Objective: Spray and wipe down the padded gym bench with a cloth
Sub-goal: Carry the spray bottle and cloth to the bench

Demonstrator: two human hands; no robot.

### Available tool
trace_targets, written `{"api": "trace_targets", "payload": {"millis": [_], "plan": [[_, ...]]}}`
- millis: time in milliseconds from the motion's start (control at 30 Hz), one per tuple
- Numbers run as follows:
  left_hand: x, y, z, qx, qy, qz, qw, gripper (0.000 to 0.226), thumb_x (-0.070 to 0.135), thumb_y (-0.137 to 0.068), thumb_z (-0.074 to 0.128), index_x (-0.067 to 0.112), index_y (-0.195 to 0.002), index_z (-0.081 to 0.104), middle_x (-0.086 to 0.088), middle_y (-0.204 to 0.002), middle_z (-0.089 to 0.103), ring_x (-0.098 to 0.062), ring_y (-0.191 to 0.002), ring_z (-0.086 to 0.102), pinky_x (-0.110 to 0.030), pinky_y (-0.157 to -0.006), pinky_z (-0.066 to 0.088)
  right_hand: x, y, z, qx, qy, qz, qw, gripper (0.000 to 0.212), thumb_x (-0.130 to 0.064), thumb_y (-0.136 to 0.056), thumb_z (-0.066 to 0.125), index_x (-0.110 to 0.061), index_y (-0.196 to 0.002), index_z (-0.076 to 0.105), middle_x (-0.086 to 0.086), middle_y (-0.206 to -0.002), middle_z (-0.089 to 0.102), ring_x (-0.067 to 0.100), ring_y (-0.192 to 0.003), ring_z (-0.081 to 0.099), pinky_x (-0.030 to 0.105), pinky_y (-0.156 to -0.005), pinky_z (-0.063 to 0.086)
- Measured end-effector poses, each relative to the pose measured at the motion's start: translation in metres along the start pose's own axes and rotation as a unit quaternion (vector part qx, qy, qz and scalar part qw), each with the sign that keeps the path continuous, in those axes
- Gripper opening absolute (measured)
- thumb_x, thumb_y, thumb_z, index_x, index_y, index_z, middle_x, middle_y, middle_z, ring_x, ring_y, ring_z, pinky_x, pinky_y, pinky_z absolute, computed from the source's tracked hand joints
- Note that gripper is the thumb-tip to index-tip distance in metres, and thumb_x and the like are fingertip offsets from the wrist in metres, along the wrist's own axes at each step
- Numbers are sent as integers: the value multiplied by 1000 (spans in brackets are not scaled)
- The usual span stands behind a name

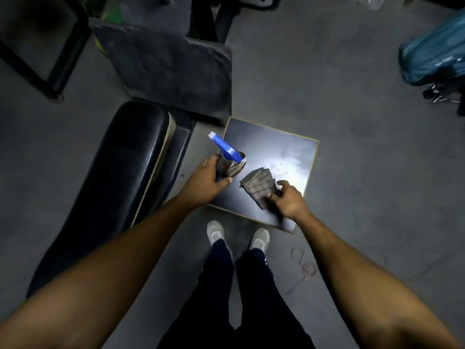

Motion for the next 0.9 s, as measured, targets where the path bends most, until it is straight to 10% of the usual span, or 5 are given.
{"api": "trace_targets", "payload": {"millis": [433,900], "plan": [[6,-23,-1,108,-2,-42,993,39,40,-91,67,17,-121,62,-5,-112,71,-23,-107,66,-22,-86,40,22,-27,41,31,-64,134,988,39,-27,-93,78,-9,-124,62,15,-127,70,39,-116,65,40,-92,53],[-50,92,-49,196,99,-105,970,39,43,-82,68,28,-119,66,1,-105,76,-20,-104,69,-39,-90,55,-50,34,47,-7,-87,8,996,17,-8,-93,70,-16,-105,61,7,-103,70,29,-94,64,29,-79,46]]}}
Point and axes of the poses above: each hand's wrist, its own y-axis away from the middle knuckle, its own z-axis out of the palm, x = y × z, the point moved 10 cm from there along -y, towards the middle knuckle
